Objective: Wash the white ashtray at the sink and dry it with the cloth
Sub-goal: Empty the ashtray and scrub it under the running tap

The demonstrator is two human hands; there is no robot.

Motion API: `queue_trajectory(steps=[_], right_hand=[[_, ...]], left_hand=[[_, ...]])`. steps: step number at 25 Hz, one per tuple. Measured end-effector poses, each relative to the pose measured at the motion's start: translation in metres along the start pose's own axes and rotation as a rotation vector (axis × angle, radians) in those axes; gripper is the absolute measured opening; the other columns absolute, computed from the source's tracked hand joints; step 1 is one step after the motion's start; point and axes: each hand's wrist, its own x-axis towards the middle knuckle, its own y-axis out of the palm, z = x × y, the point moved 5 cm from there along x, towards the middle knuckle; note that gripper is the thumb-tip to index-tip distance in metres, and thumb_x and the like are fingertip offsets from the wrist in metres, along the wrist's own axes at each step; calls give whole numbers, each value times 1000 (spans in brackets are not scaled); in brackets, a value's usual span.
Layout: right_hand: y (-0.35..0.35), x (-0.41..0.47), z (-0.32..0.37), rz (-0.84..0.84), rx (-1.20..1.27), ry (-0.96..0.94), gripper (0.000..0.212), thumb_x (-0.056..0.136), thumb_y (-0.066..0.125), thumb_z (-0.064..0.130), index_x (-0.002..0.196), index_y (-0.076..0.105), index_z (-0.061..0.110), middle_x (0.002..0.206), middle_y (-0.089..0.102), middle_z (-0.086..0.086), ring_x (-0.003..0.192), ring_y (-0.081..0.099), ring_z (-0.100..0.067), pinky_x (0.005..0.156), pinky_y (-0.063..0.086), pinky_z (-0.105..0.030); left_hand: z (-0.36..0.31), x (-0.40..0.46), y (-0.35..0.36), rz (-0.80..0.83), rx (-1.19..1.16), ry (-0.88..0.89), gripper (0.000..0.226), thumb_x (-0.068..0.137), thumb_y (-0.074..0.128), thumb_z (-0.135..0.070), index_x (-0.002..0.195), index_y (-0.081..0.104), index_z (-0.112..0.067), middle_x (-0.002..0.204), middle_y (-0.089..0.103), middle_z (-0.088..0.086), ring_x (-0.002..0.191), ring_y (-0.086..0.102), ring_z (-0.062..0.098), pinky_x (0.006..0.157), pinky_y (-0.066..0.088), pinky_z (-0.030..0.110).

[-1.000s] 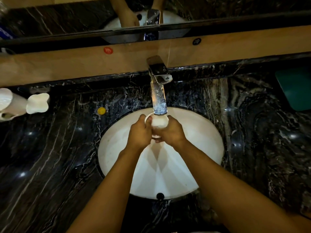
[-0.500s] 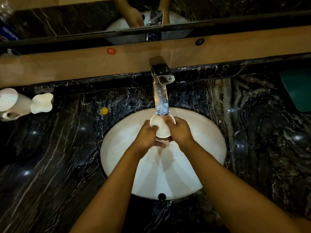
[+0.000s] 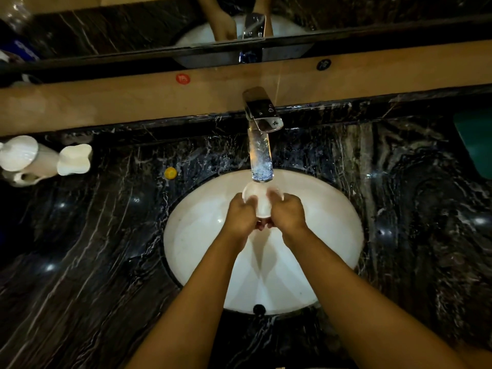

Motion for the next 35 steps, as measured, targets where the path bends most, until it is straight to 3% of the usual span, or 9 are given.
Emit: queue_trajectory(steps=[5, 9, 14, 18, 21, 23, 28, 32, 35], right_hand=[[-16, -7, 16, -121, -30, -209, 27, 103, 48, 33, 105, 60, 8, 91, 68, -4, 83, 65, -23, 71, 54, -37], [-17, -19, 32, -120, -299, -505, 22, 94, 59, 17, 116, 58, 19, 98, 67, -2, 86, 63, -22, 71, 51, -33], [-10, -18, 29, 68, -427, -736, 42, 79, 69, 2, 119, 69, 15, 117, 61, -3, 106, 62, -23, 91, 55, -39], [-20, -13, 11, 106, 113, -366, 57, 83, 64, -4, 135, 54, 15, 136, 51, -3, 120, 57, -19, 82, 58, -21], [-11, -1, -1, 167, 432, -35, 51, 95, 61, 7, 143, 47, 17, 135, 61, -9, 120, 64, -29, 94, 59, -41], [-2, 5, 2, 203, 417, -20, 34, 97, 62, 12, 131, 61, 11, 123, 71, -11, 111, 70, -32, 95, 58, -52], [1, 14, 17, 45, 315, -9, 26, 93, 70, 27, 111, 70, 8, 103, 78, -12, 85, 77, -26, 64, 65, -40], [4, 15, 15, 191, 454, 36, 39, 87, 72, 10, 125, 66, 17, 106, 78, -12, 100, 75, -37, 92, 52, -62], [8, 14, 10, 206, 501, 19, 42, 89, 70, 6, 129, 64, 16, 112, 77, -12, 100, 75, -35, 87, 55, -59]], left_hand=[[6, -2, 3, 130, -106, -112, 29, 97, 48, -7, 121, 63, -4, 97, 71, 17, 79, 68, 26, 64, 56, 37], [8, 0, 3, 50, -456, -276, 24, 92, 49, -24, 85, 62, -4, 82, 63, 18, 67, 70, 29, 63, 61, 36], [-2, 14, 6, 76, -727, -331, 33, 97, 53, -27, 113, 64, -1, 90, 73, 17, 84, 68, 29, 85, 57, 43], [-3, 23, 2, 44, -525, -236, 29, 90, 64, -9, 117, 65, 3, 102, 74, 25, 96, 66, 40, 93, 46, 52], [0, 19, 4, -35, -467, -185, 37, 84, 79, -6, 118, 67, 1, 111, 76, 23, 99, 73, 44, 81, 58, 55], [3, 16, 6, -117, -480, -177, 33, 84, 81, -14, 114, 68, -4, 109, 76, 20, 99, 74, 41, 76, 62, 53], [3, 20, 13, -56, -365, -118, 33, 102, 59, -30, 123, 64, -4, 119, 72, 25, 100, 71, 40, 65, 57, 40], [-6, 21, 10, 84, -372, -41, 34, 96, 57, -3, 129, 61, -10, 120, 71, 26, 106, 66, 43, 82, 51, 51], [-6, 19, 8, 17, -375, -15, 37, 99, 54, -3, 132, 58, -17, 123, 71, 18, 109, 69, 40, 93, 52, 59]])
